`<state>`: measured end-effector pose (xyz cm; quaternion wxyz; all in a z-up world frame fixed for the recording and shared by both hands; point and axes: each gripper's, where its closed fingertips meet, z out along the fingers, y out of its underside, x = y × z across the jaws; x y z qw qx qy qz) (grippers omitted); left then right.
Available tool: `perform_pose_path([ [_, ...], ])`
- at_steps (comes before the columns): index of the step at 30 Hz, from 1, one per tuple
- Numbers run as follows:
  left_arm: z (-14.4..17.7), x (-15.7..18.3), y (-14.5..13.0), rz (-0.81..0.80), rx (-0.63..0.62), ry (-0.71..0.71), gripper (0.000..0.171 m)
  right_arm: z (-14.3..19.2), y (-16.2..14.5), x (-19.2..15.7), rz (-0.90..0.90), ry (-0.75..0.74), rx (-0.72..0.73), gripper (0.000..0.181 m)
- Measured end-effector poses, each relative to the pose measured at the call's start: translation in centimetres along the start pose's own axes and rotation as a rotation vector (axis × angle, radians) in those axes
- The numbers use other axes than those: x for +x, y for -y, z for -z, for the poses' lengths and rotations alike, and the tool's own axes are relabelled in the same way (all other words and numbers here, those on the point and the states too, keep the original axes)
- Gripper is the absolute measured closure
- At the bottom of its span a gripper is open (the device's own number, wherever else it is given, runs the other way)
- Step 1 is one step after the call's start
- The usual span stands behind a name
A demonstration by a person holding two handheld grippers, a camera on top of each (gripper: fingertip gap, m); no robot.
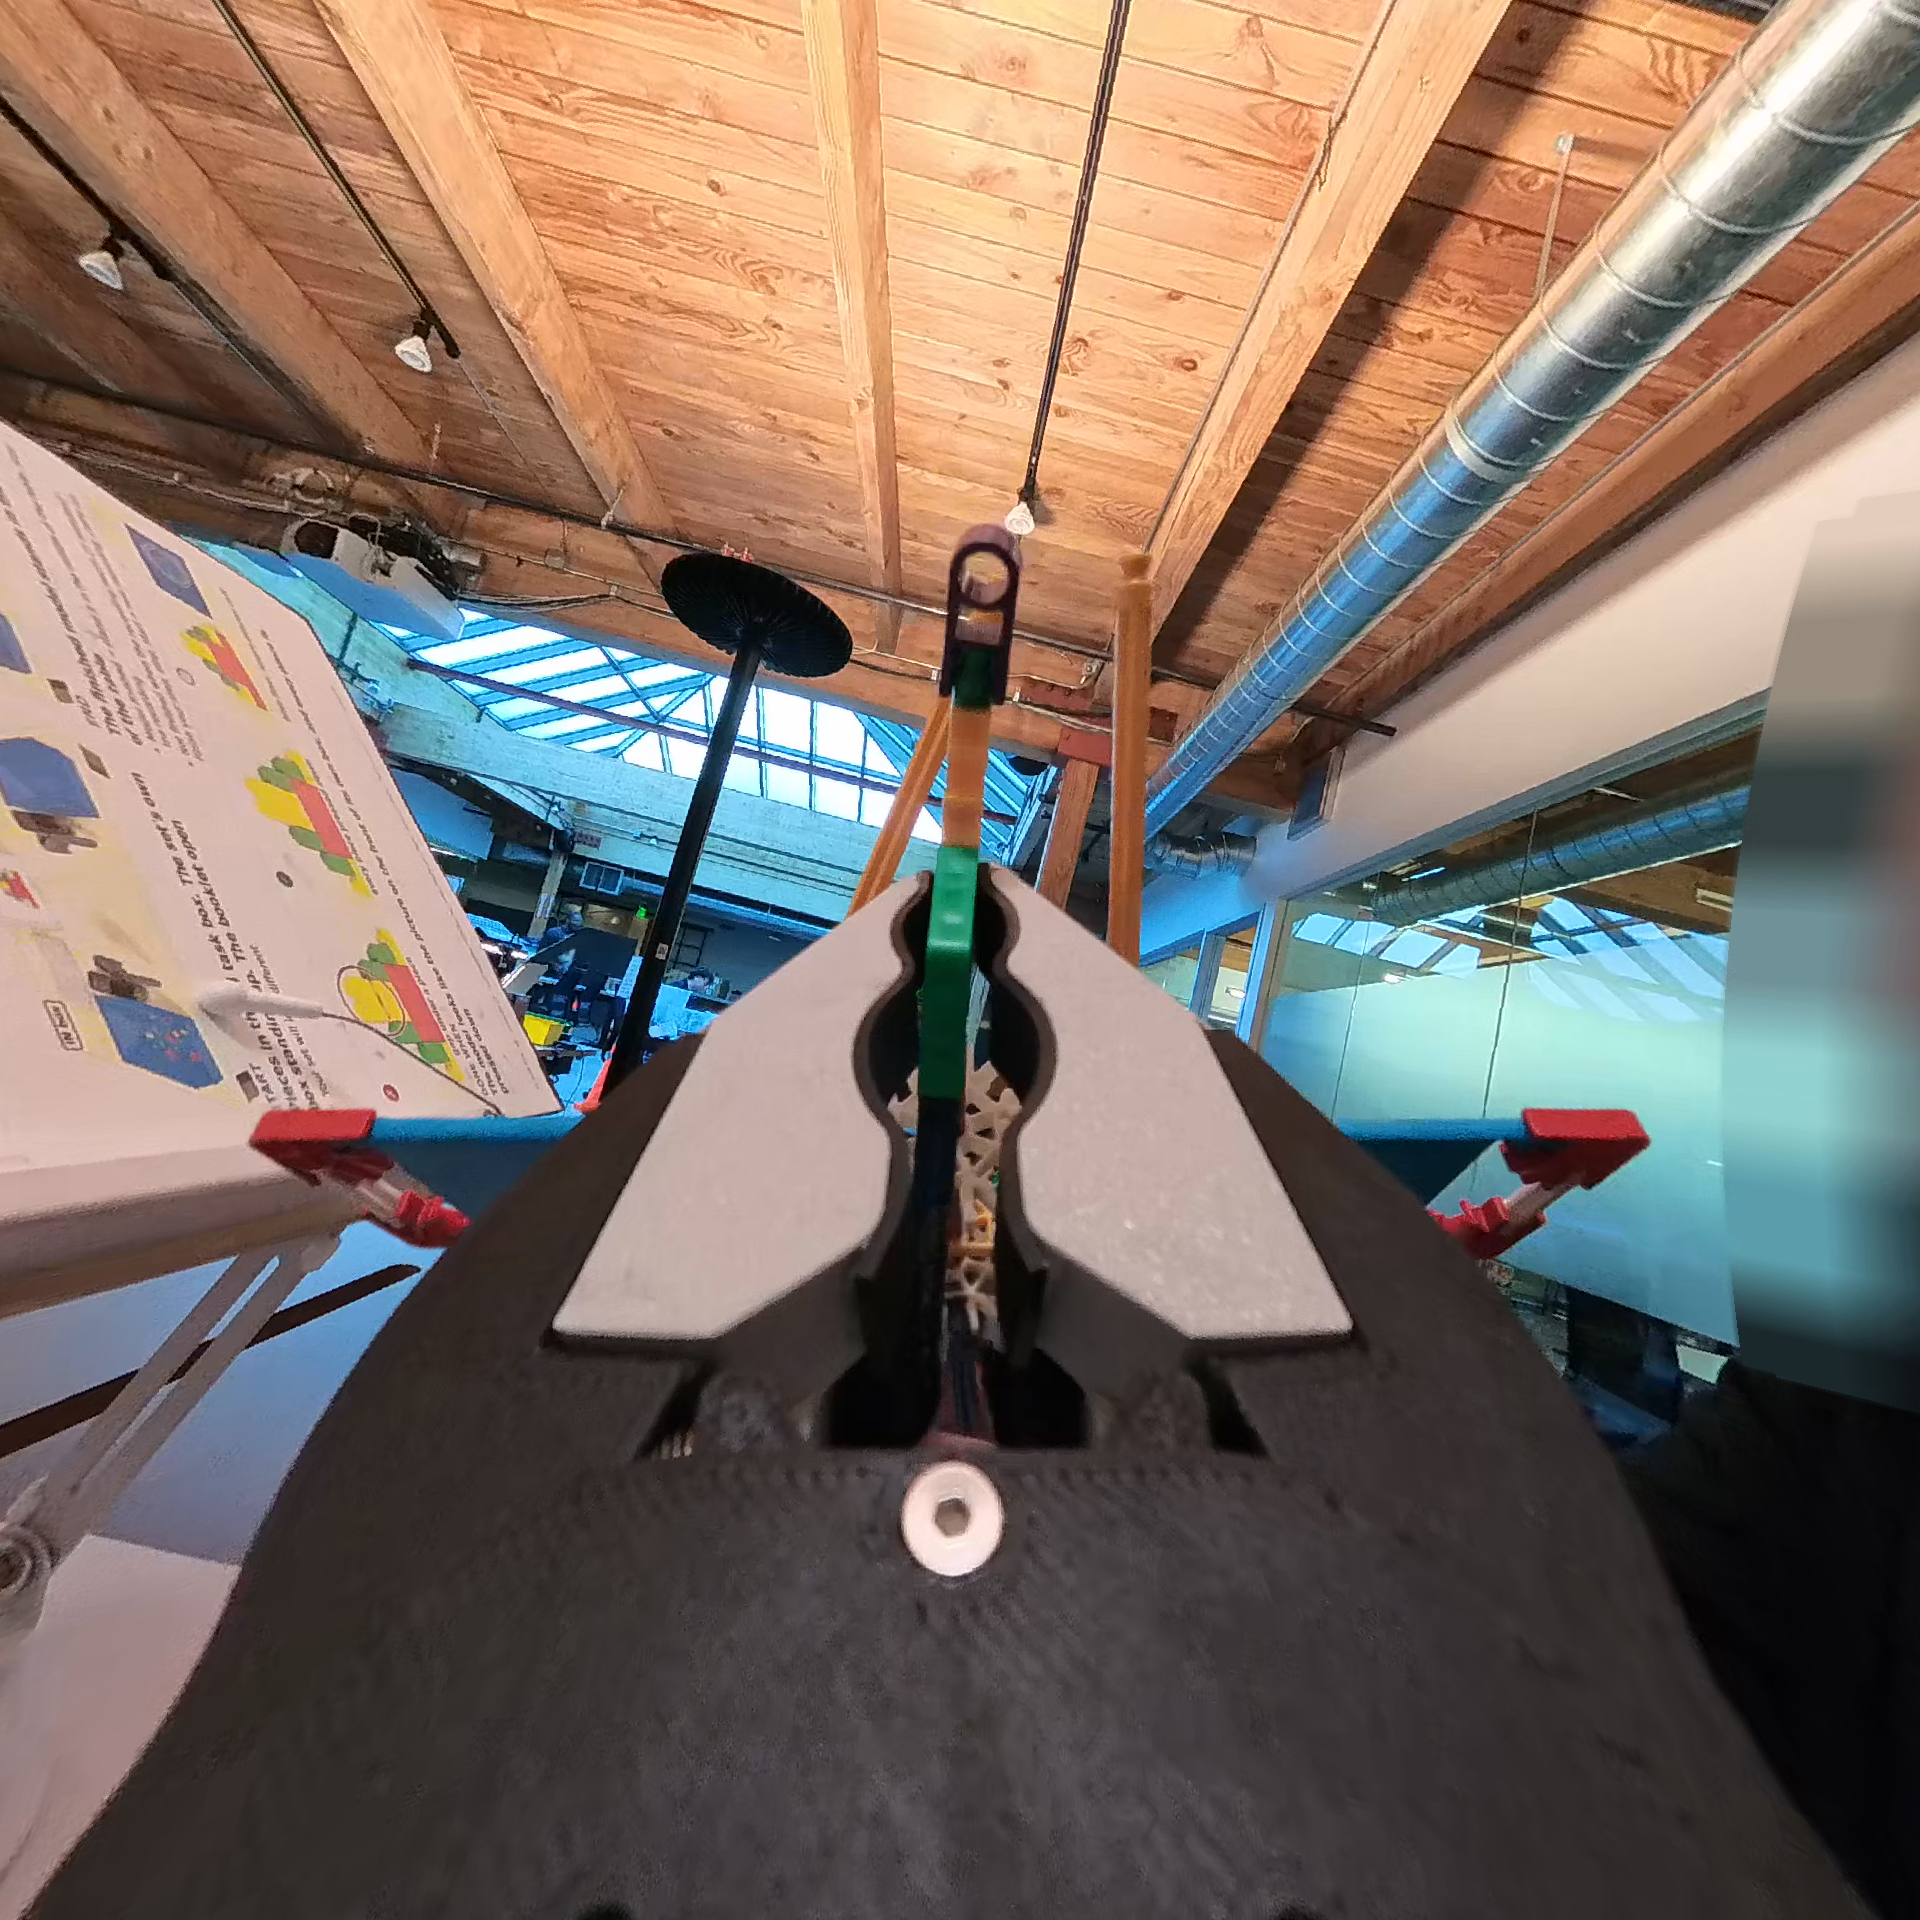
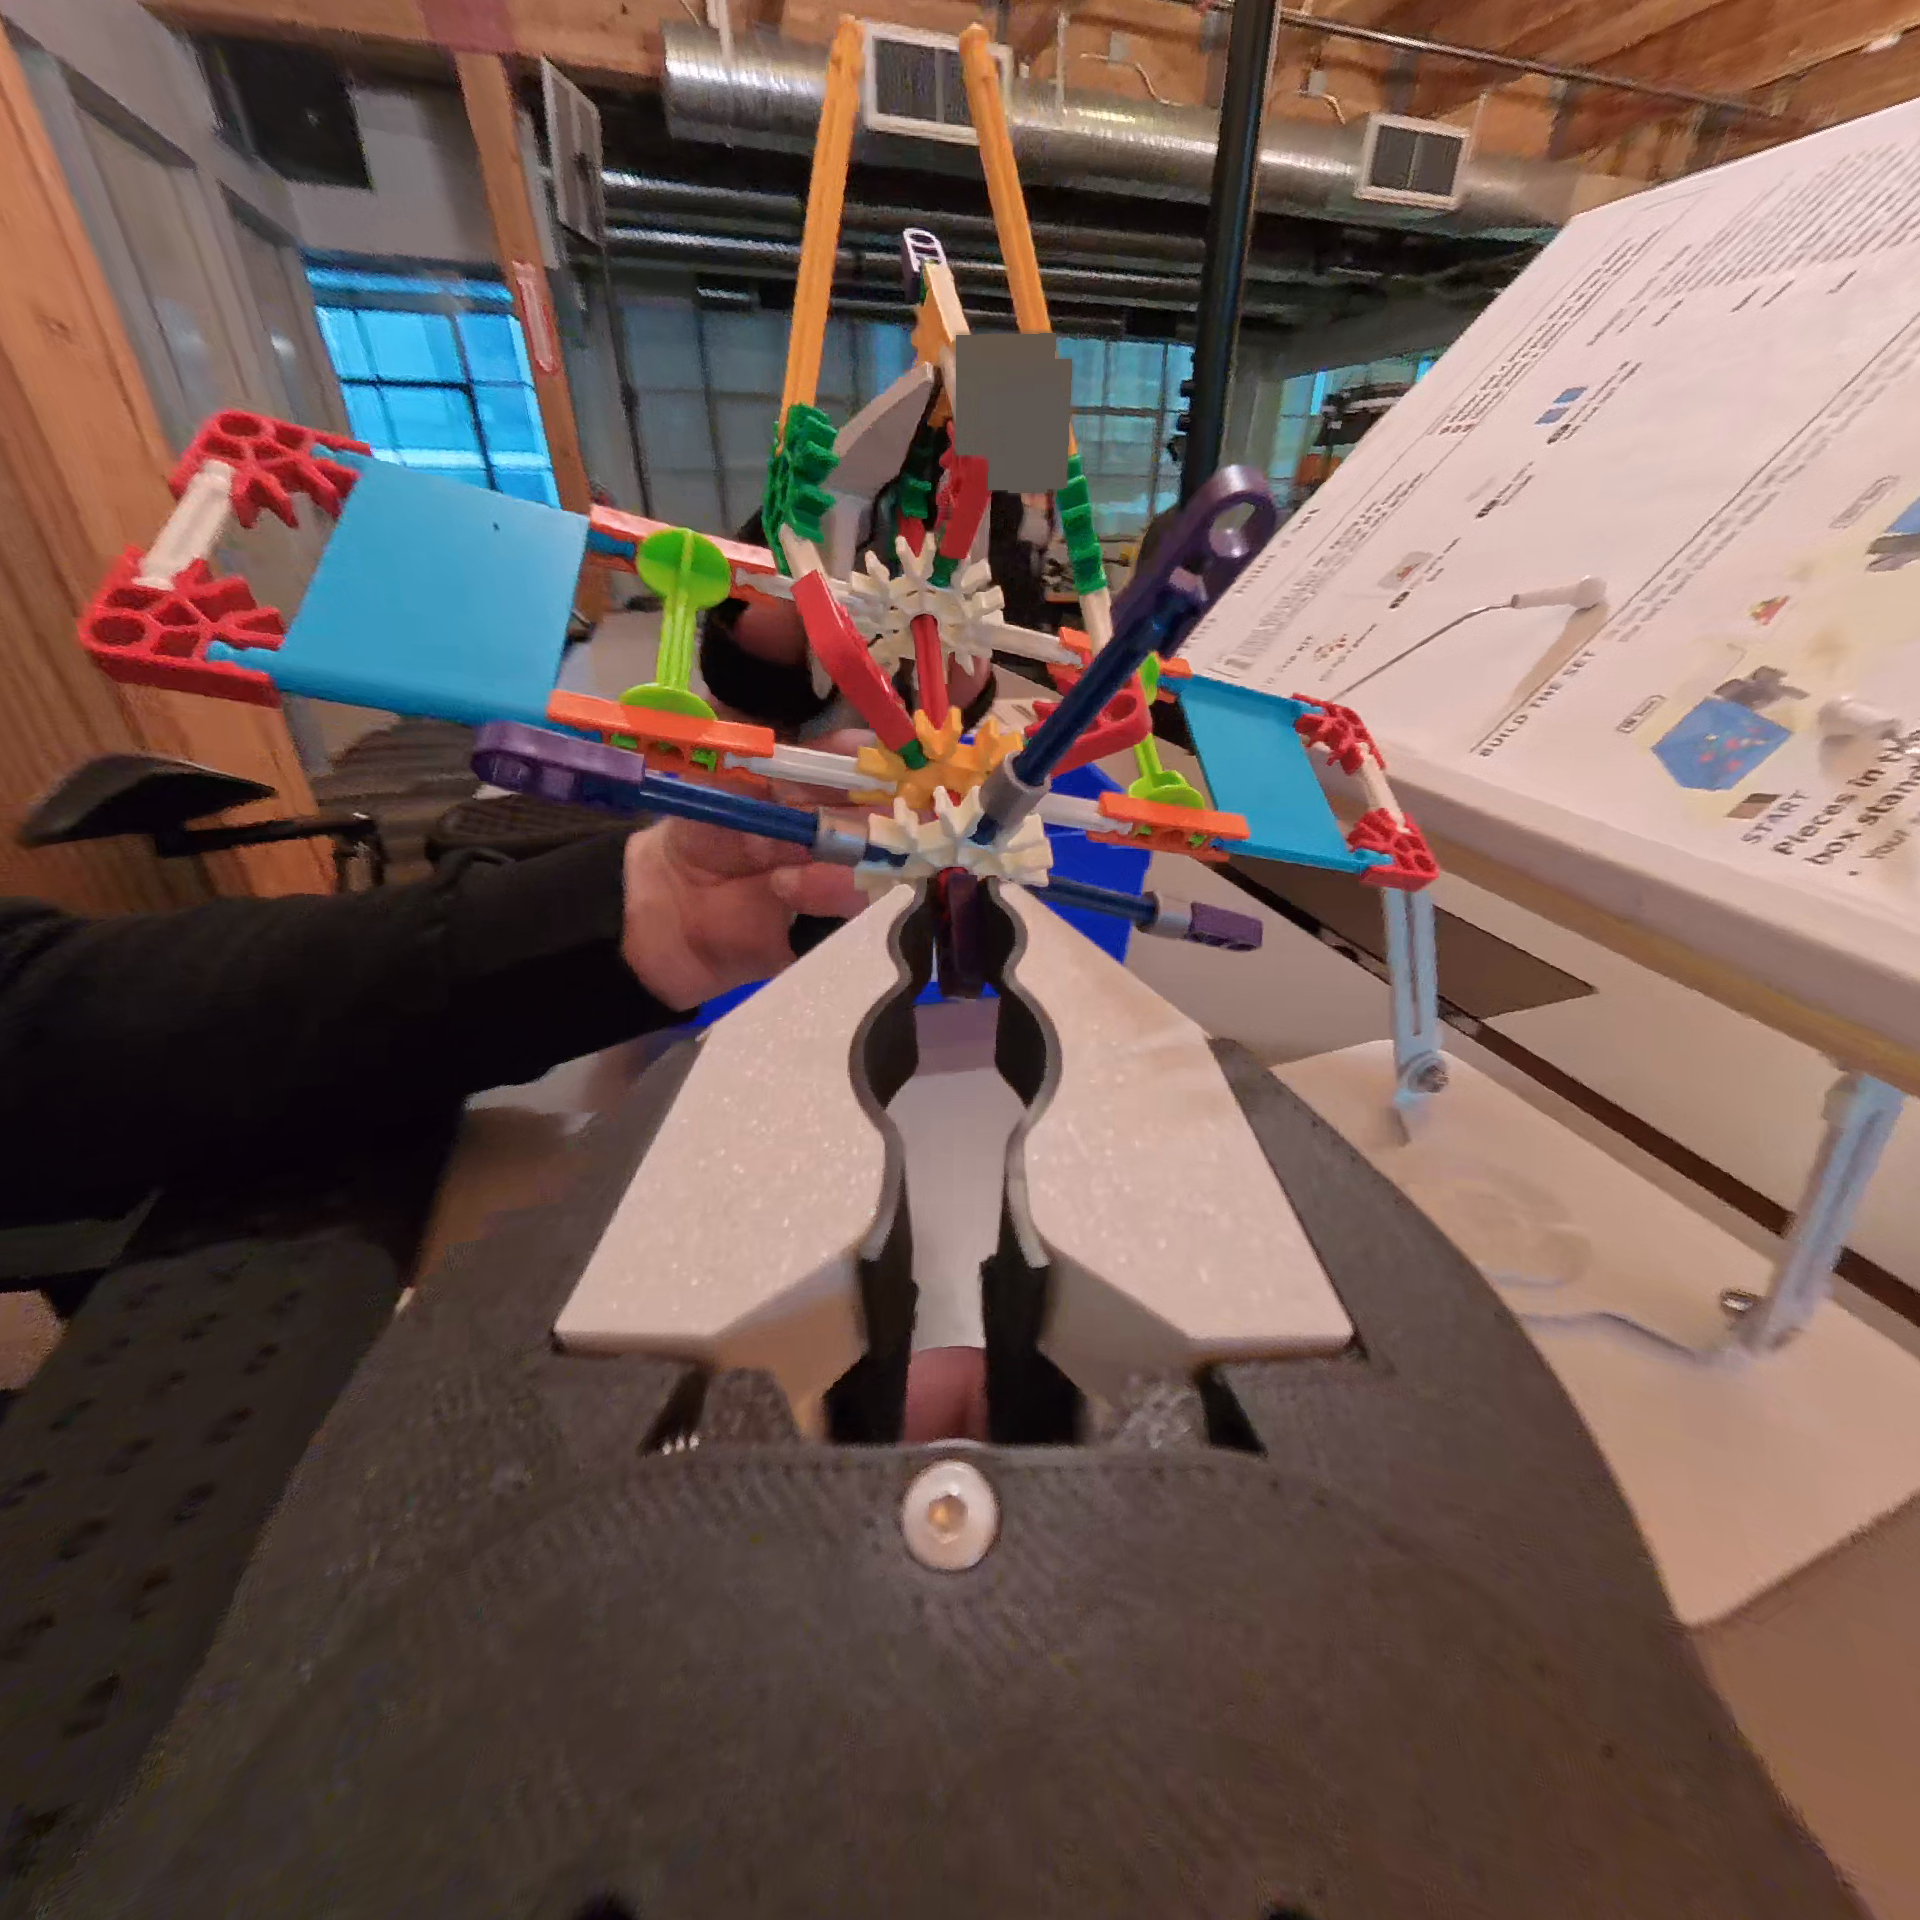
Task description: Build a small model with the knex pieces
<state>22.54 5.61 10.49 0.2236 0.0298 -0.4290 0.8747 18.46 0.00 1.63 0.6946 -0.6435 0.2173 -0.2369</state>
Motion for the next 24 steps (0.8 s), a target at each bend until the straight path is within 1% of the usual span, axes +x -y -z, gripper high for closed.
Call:
perform_pose_path([
  [5, -0.1, 0.3, 0.1, 0.0, -0.007, -0.012, 0.168, 0.1, 0.5, -0.7, -0.129, 0.085, 0.025, 0.179],
  [7, -0.2, 0.4, 0.0, -0.013, -0.021, -0.011, 0.168, 0.0, 0.3, -0.8, -0.123, 0.086, 0.018, 0.179],
  [11, 0.1, -0.5, -0.3, -0.037, -0.053, 0.036, 0.168, 0.1, 0.8, -0.8, -0.075, 0.063, 0.034, 0.179],
  [18, 0.7, -1.1, -0.8, -0.08, -0.119, 0.072, 0.156, 1.0, 1.0, -0.1, 0.004, 0.011, 0.01, 0.179],
  [24, 1.8, -2.6, -0.3, -0.12, -0.134, 0.147, 0.154, 1.0, 0.6, 0.4, 0.157, -0.085, -0.046, 0.179],
])
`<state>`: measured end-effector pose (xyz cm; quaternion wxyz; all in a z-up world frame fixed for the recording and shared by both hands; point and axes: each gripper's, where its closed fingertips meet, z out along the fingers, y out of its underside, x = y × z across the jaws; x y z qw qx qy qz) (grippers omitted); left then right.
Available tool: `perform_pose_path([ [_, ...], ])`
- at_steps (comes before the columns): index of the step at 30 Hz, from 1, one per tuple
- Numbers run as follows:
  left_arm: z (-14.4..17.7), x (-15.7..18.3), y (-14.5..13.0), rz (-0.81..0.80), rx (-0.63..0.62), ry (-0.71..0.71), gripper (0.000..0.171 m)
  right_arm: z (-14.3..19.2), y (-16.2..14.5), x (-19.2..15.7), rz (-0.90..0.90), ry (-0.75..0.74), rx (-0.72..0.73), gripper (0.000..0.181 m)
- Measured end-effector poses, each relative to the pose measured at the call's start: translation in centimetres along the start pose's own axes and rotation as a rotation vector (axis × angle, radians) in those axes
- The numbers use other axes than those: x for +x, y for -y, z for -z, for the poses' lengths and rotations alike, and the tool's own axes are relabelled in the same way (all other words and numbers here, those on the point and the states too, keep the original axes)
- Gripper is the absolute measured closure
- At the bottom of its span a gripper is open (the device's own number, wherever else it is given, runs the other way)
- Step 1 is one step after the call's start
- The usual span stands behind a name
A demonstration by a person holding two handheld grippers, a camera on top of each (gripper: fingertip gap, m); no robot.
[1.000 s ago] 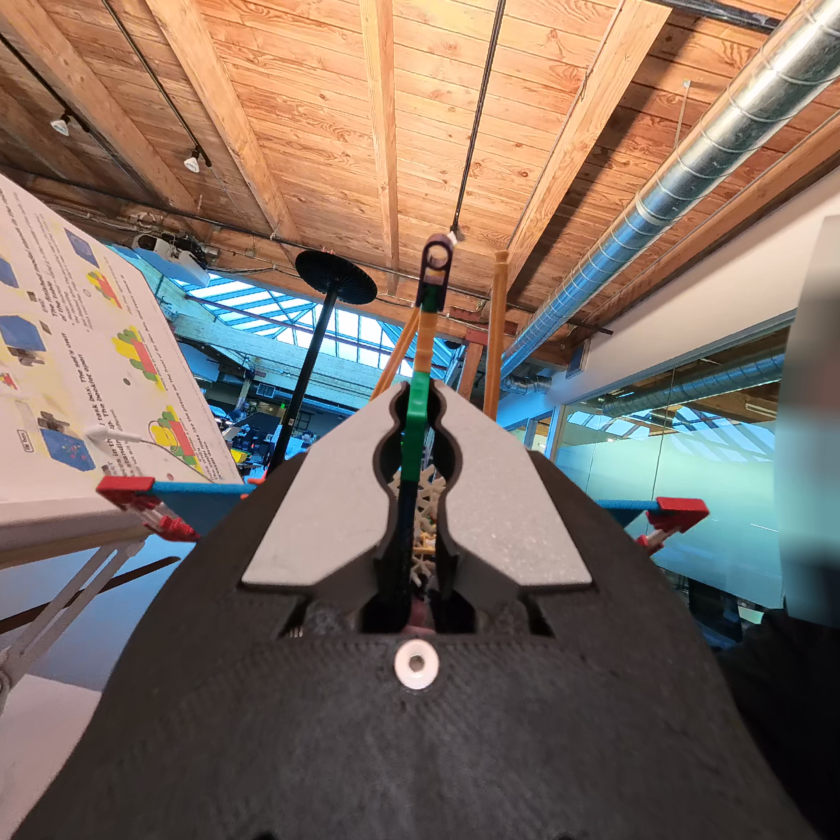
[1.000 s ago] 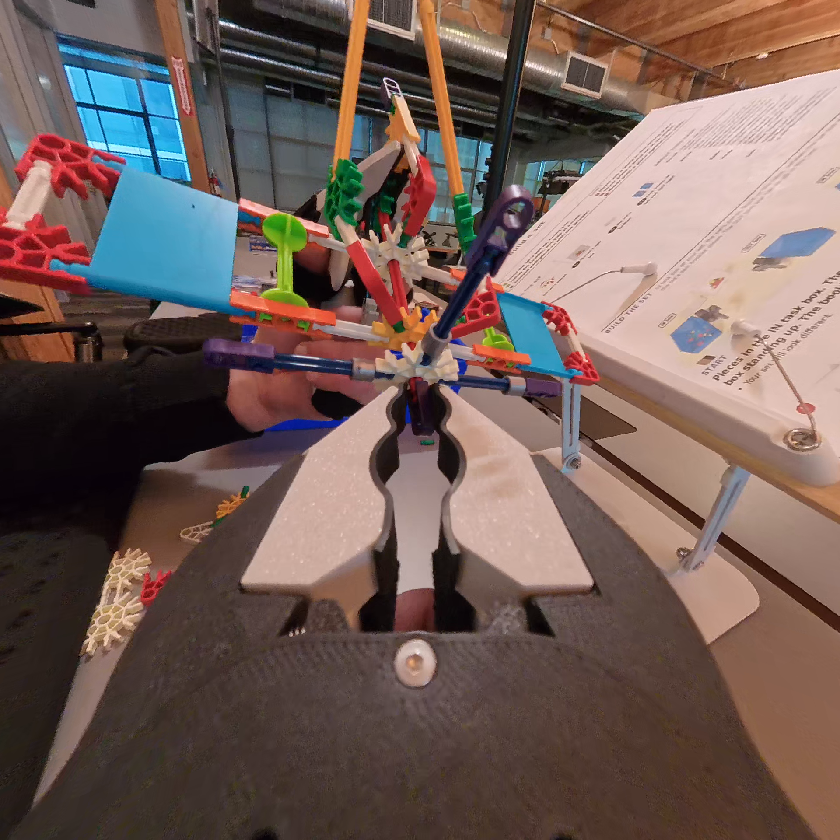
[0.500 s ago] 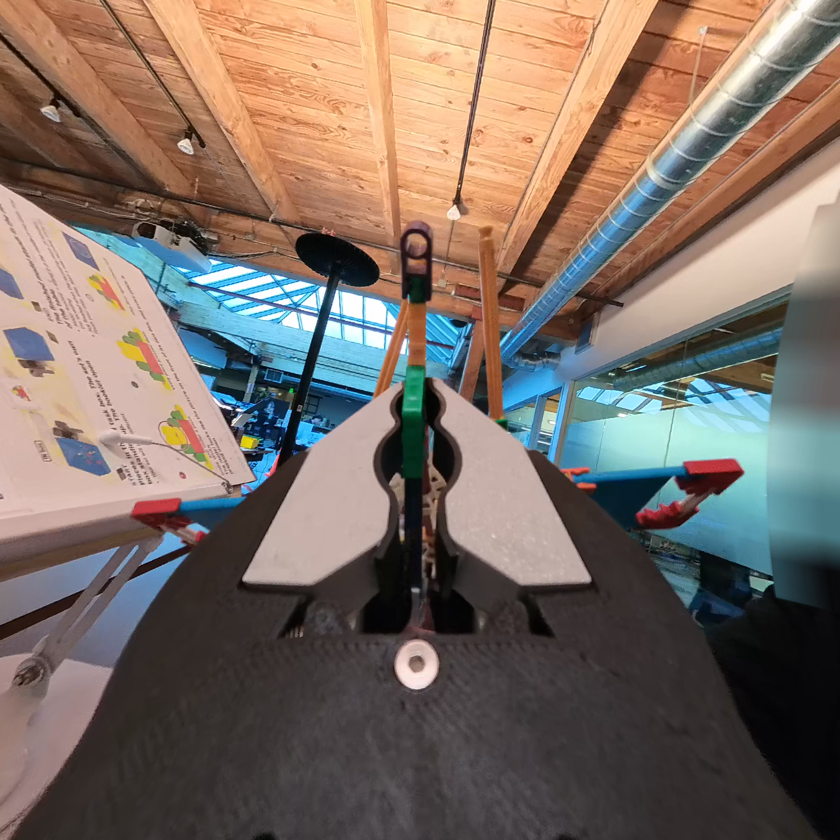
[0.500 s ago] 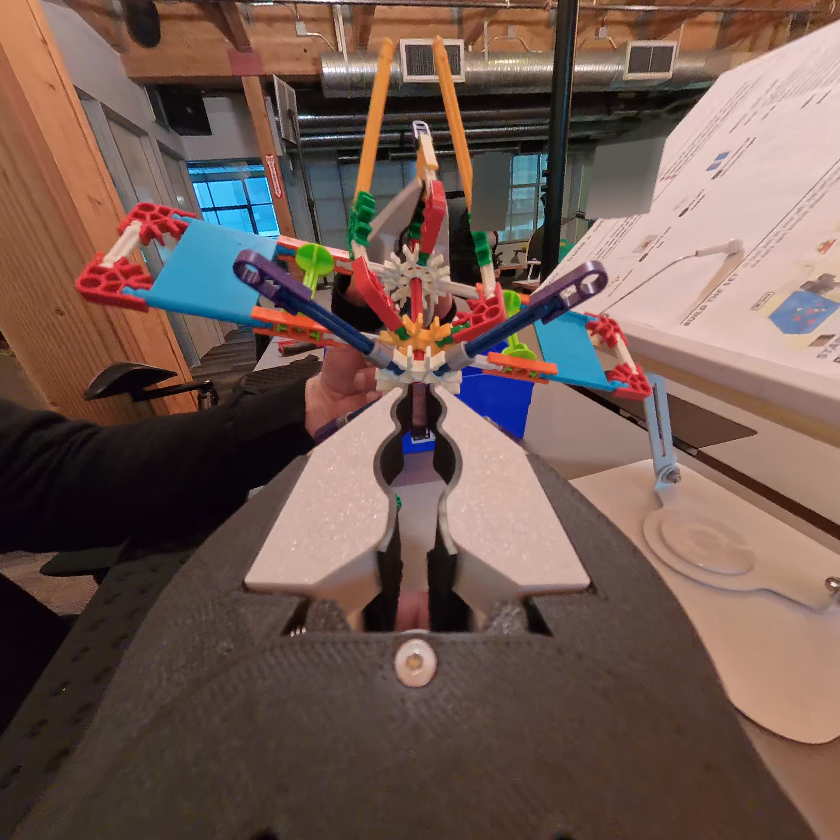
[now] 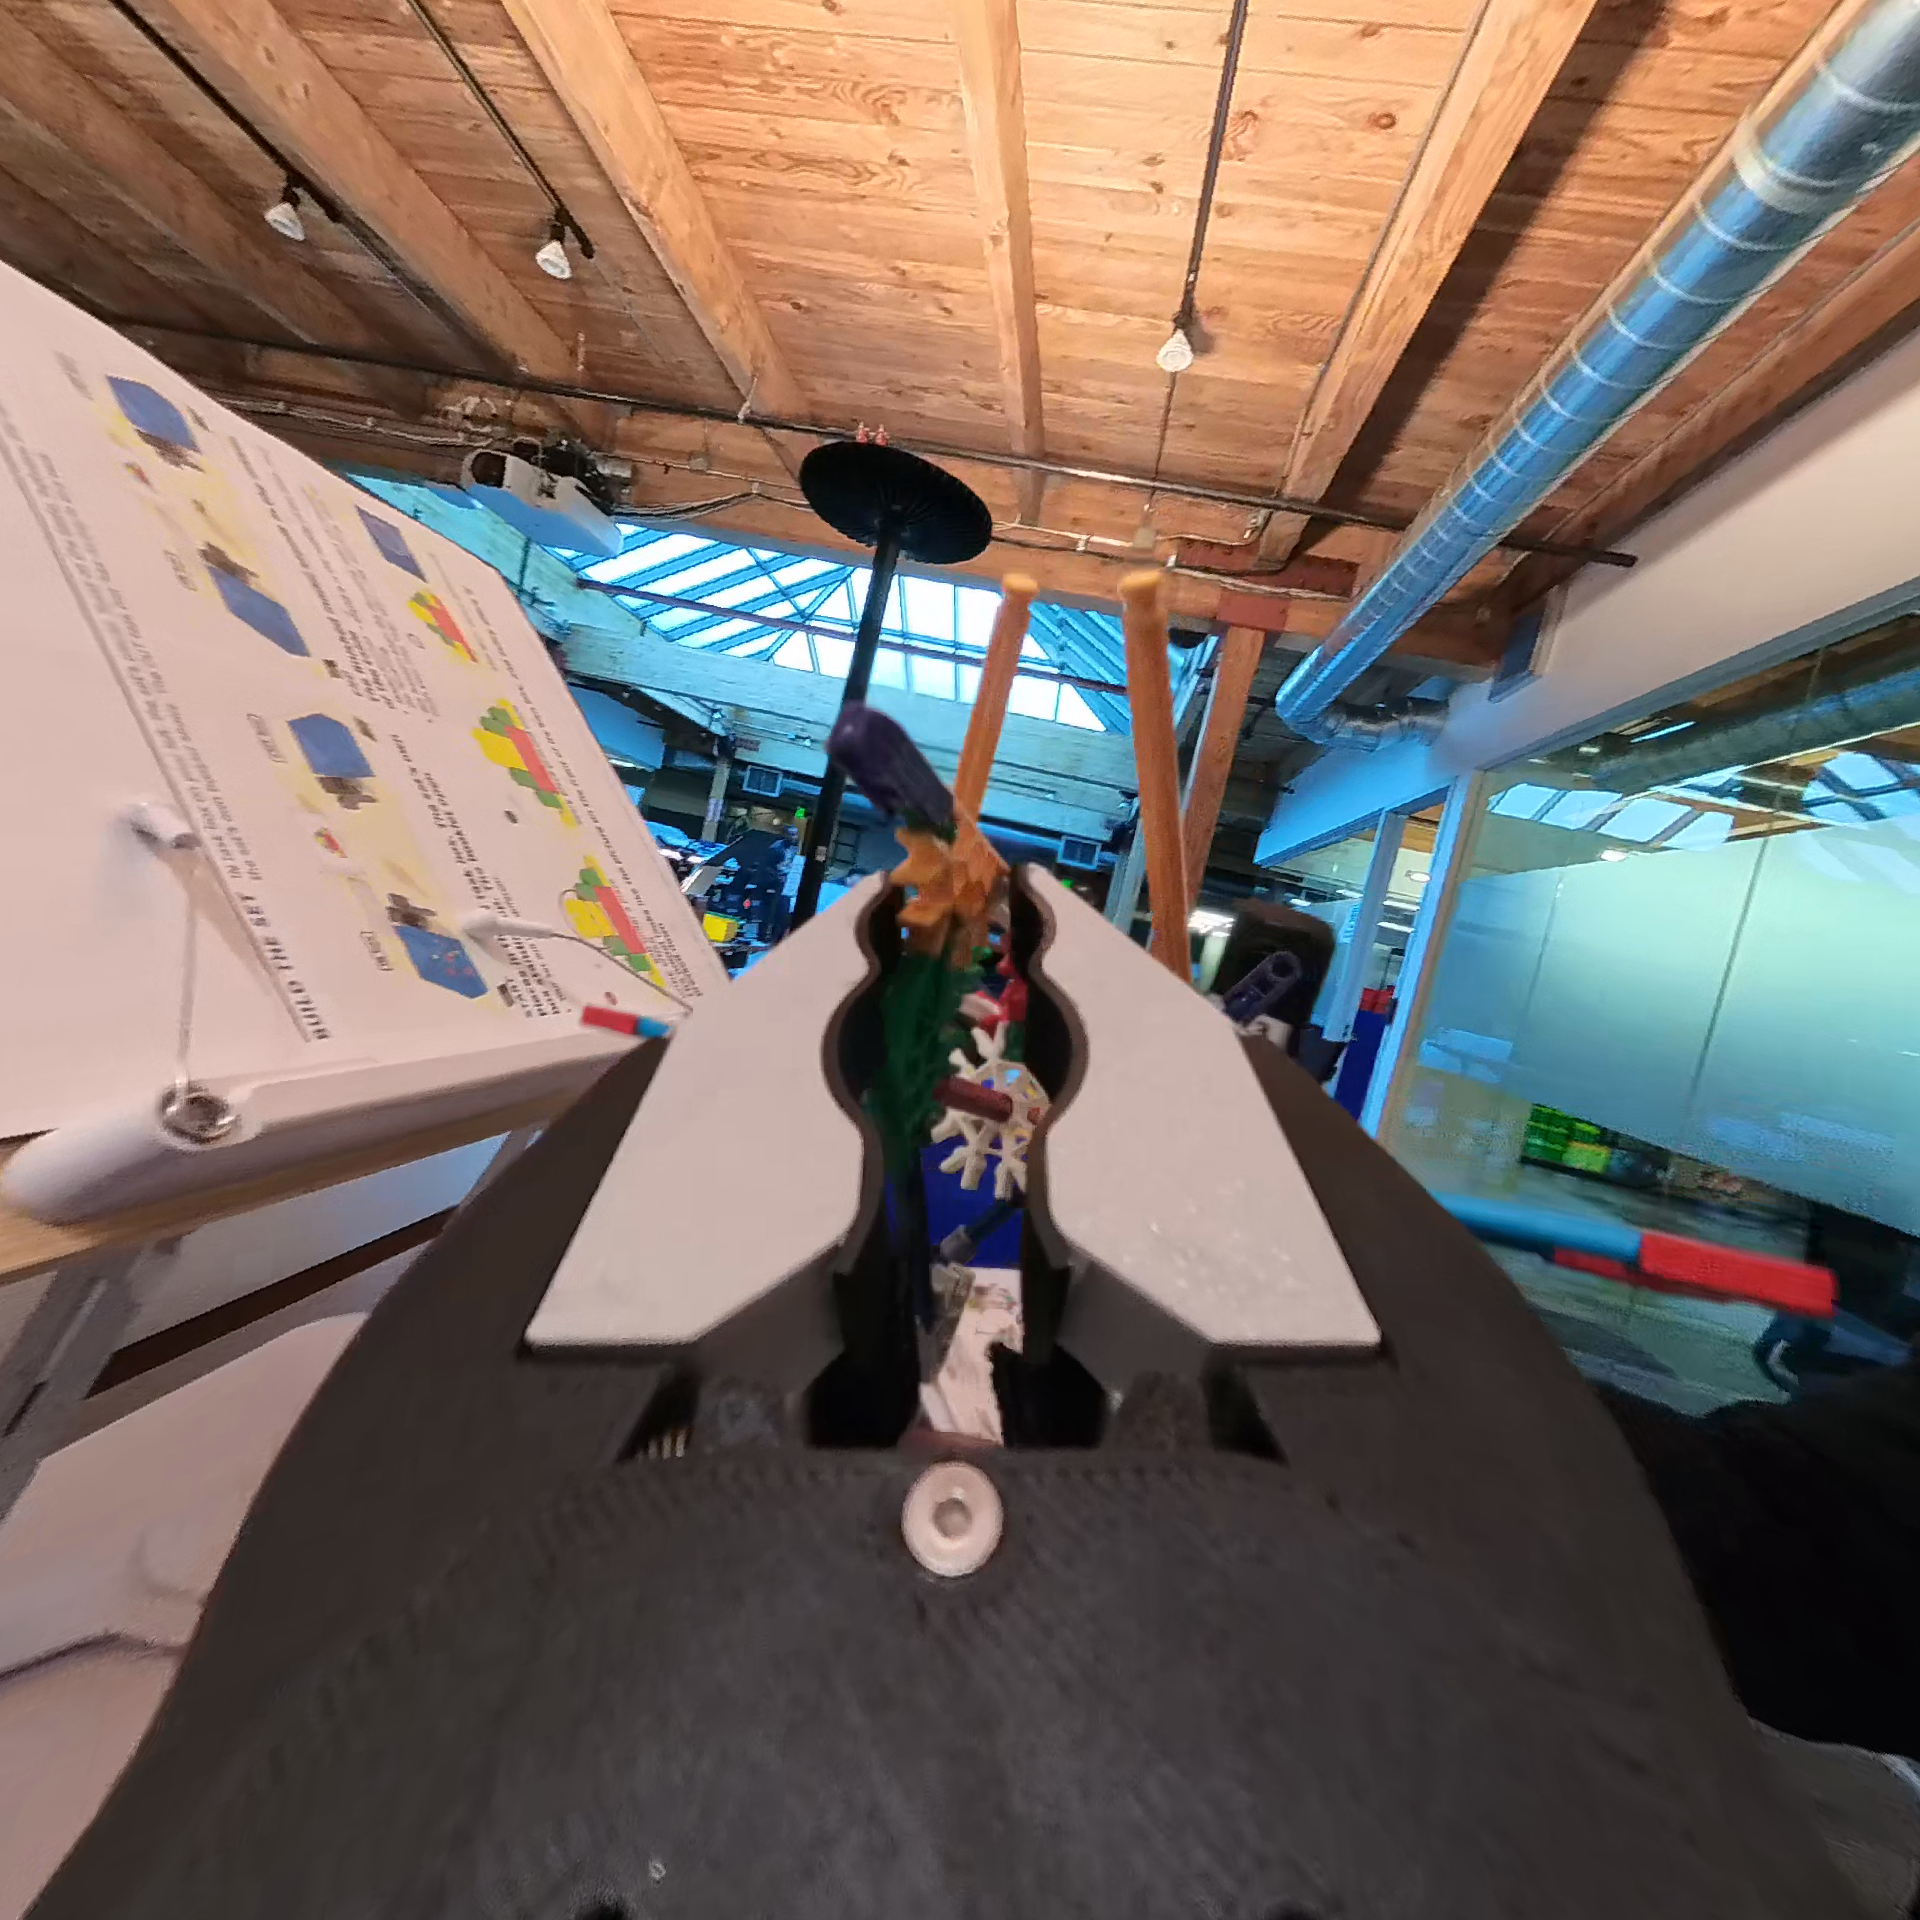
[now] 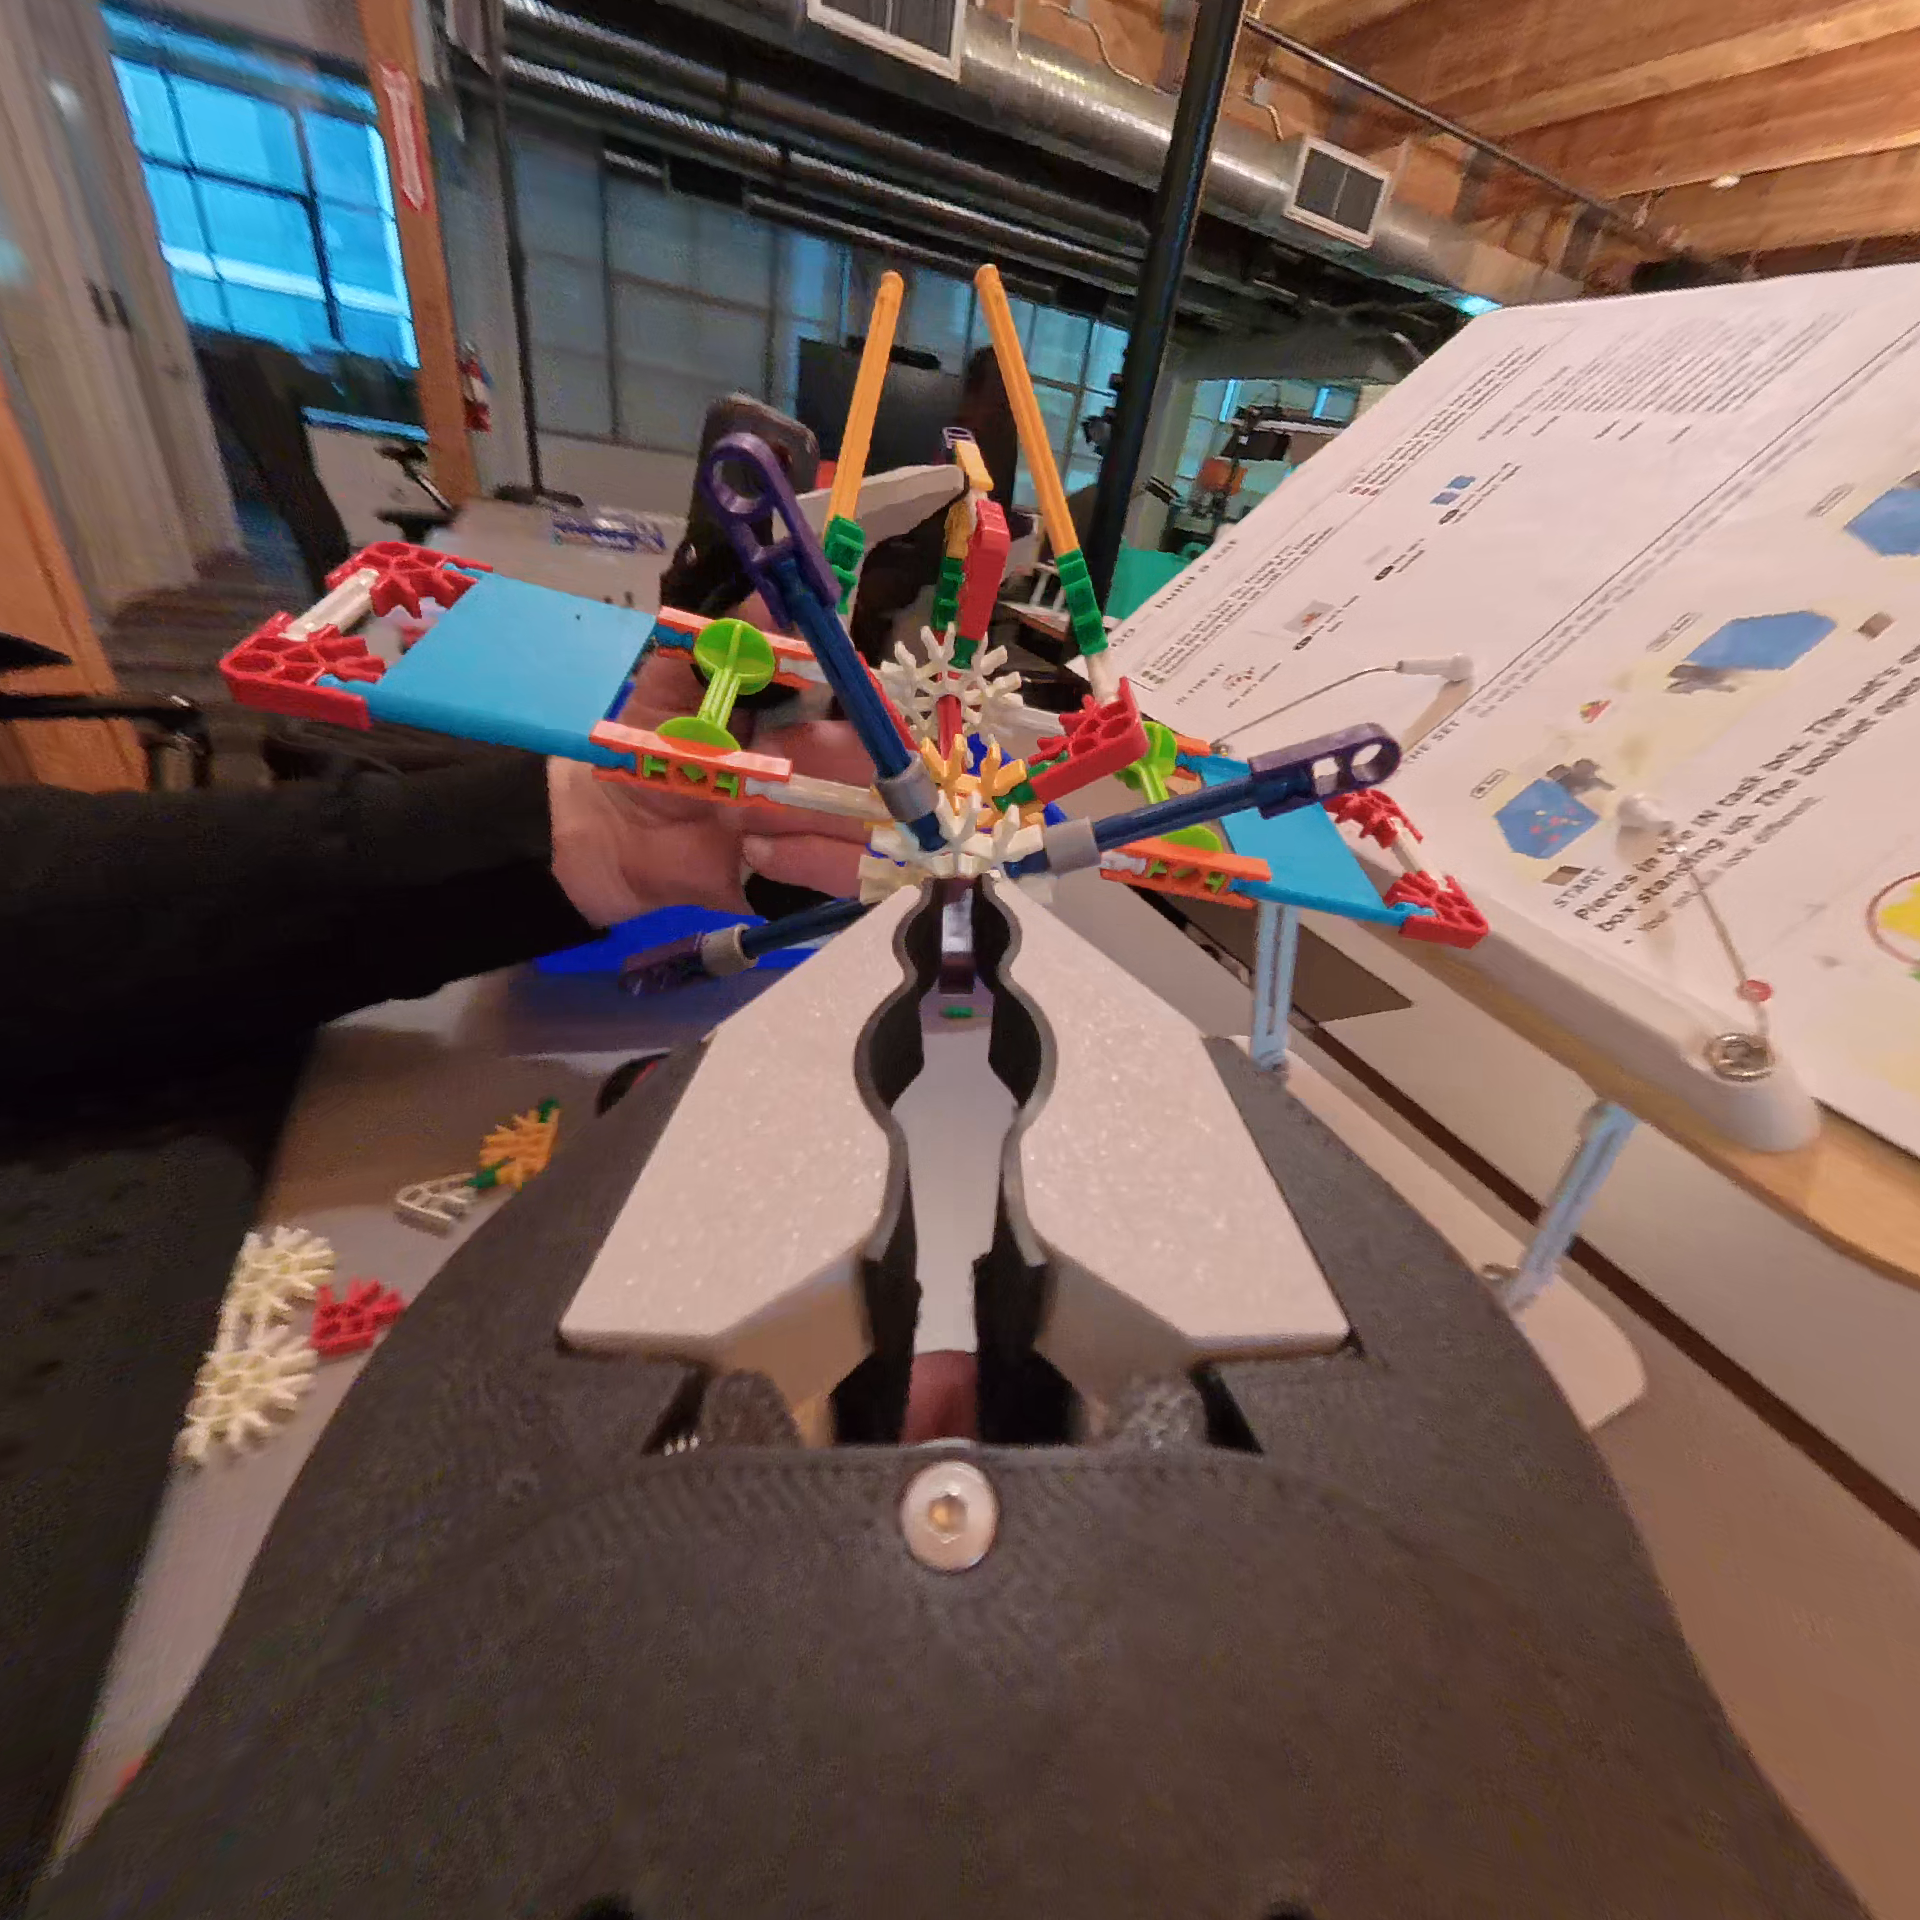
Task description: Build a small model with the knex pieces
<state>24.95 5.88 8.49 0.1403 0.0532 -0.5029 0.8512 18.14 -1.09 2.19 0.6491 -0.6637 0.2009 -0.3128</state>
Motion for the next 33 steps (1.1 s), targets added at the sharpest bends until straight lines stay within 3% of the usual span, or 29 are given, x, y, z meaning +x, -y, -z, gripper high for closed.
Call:
perform_pose_path([
  [10, 1.0, -1.9, -0.2, -0.02, -0.042, 0.084, 0.148, 0.1, -0.5, 0.0, 0.132, -0.049, -0.058, 0.179],
  [21, 2.4, -4.6, 0.3, 0.016, -0.018, 0.237, 0.142, 0.8, -1.3, 0.8, 0.047, -0.02, -0.045, 0.179],
  [33, 1.6, -2.6, -1.4, -0.001, -0.125, 0.136, 0.151, 1.4, -2.2, 0.7, -0.051, 0.076, -0.021, 0.179],
])
